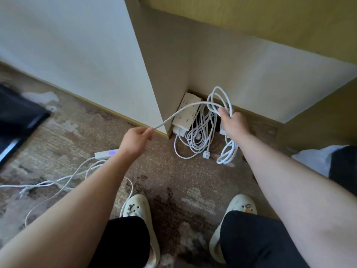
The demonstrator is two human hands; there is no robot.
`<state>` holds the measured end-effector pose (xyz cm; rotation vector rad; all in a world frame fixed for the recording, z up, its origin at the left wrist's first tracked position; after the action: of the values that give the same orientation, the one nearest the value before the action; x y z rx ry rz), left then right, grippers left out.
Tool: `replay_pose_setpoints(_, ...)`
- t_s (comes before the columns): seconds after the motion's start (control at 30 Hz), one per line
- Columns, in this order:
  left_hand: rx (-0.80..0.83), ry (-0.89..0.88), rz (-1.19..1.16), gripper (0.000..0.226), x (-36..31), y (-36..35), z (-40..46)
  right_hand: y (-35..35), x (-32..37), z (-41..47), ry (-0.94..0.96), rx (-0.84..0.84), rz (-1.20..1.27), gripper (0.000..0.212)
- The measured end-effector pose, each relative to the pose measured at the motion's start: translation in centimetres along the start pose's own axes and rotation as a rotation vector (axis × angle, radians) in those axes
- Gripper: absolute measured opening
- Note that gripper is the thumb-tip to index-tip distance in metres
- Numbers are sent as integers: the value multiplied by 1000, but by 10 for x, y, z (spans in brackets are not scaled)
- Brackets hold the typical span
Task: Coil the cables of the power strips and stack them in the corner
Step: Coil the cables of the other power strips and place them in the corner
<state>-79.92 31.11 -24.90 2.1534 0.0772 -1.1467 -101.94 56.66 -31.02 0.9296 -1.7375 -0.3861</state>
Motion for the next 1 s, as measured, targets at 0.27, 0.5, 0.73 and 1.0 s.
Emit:
replay_pose_setpoints(0.27, 275, -200, -224, 30, -65, -67, -20, 9, 4, -7, -14, -52, 121, 49)
replay_pose_setpoints(0.5, 107, -16, 76, 30, 1, -30, 20, 41, -20, 5, -110, -132, 113, 58)
replay_pose_setpoints(0.73, 330, 114, -187, 26, 18, -61, 7, 9, -5, -2, -49, 27, 116, 51)
replay_pose_setpoints(1.0, 390, -60, -232, 26, -47, -137, -15, -11, 4, -12, -62, 154, 271, 44)
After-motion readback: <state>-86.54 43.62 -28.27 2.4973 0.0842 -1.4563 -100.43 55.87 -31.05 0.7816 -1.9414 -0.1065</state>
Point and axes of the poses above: each hand's wrist, its own z-axis towards the middle knuckle, its own y-axis out of the back of the hand, x = y × z, the point moved 7 cm from there along z, towards the middle knuckle, and after that the axes turned 4 degrees about -z, right-handed, at the moved point
